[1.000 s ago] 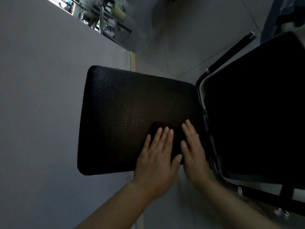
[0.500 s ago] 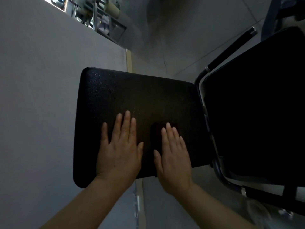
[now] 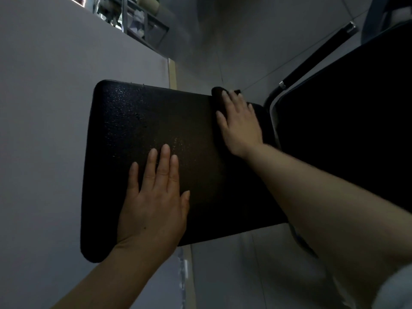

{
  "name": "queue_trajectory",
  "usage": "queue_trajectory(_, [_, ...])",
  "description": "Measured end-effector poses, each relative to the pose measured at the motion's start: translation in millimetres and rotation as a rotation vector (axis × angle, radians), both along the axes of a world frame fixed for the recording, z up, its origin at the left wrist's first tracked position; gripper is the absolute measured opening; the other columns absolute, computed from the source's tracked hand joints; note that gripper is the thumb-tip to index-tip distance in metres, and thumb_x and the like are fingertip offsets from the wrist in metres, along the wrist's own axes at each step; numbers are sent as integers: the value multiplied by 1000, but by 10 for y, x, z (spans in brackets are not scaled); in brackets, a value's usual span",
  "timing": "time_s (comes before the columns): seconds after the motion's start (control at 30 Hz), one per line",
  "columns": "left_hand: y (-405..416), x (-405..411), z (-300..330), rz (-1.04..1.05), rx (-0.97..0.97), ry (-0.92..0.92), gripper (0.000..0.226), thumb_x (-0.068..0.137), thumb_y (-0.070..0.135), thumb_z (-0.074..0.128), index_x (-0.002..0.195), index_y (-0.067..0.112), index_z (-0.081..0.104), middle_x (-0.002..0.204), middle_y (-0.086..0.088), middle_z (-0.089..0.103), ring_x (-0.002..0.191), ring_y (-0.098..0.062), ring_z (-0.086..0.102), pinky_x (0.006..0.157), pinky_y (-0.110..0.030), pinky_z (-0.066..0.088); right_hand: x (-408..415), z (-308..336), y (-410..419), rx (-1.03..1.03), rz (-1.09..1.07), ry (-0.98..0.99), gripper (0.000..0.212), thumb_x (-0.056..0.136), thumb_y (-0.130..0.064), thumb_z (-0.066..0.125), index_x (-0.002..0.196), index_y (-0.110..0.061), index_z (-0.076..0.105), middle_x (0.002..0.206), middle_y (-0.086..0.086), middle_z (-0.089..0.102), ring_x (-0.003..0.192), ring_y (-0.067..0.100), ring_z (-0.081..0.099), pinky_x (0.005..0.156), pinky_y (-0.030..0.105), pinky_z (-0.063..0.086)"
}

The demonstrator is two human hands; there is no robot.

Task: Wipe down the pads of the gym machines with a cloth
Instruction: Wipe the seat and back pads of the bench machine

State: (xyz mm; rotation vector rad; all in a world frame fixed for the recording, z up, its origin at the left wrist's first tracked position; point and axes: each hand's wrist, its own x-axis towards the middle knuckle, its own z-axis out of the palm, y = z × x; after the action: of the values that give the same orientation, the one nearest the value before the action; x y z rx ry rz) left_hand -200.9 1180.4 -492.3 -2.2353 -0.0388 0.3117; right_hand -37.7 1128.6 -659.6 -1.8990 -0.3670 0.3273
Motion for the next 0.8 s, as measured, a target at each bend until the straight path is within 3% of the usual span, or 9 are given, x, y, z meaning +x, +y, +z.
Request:
queue_trajectory(0.13, [-7, -5, 8, -7, -43, -7, 63, 92, 33, 25, 139, -8, 33, 149, -26, 28, 138, -39, 27, 111, -50, 15, -935, -71, -306, 69, 16, -66, 57, 99, -40, 24, 149, -21, 6, 158, -4, -1, 143, 9, -7, 117, 28, -3])
queue_trajectory(0.3, [-26, -16, 17, 7, -82, -7, 65, 90, 34, 27, 137, -9, 33, 149, -26, 28, 138, -39, 26, 113, -48, 13, -1952, -240, -670, 120, 131, -79, 63, 98, -44, 27, 152, -19, 7, 160, -2, 0, 147, 18, 3, 117, 31, 2])
queue_trajectory(0.5, [-2, 6, 12, 14, -122, -8, 65, 89, 35, 28, 137, -8, 34, 149, -26, 29, 138, -38, 25, 114, -45, 7, -1036, -105, -331, 87, 19, -49, 60, 95, -55, 20, 147, -32, 3, 156, -14, -8, 143, 5, -13, 115, 26, -9])
queue_trajectory(0.67, [3, -3, 9, 4, -95, -9, 63, 91, 33, 28, 139, -6, 36, 149, -25, 29, 138, -39, 29, 111, -50, 16, 150, -144, 5, 58, -27, 65, 54, 99, -47, 29, 149, -29, 18, 158, -5, 12, 146, 13, 2, 116, 38, -2])
queue_trajectory(0.8, [-34, 11, 34, 1, -75, 7, 60, 91, 34, 28, 139, 1, 41, 149, -25, 31, 138, -39, 30, 110, -50, 17, 4, -205, -38, 23, -47, 13, 54, 100, -45, 25, 150, -27, 12, 159, -4, 7, 146, 13, -2, 114, 34, -5])
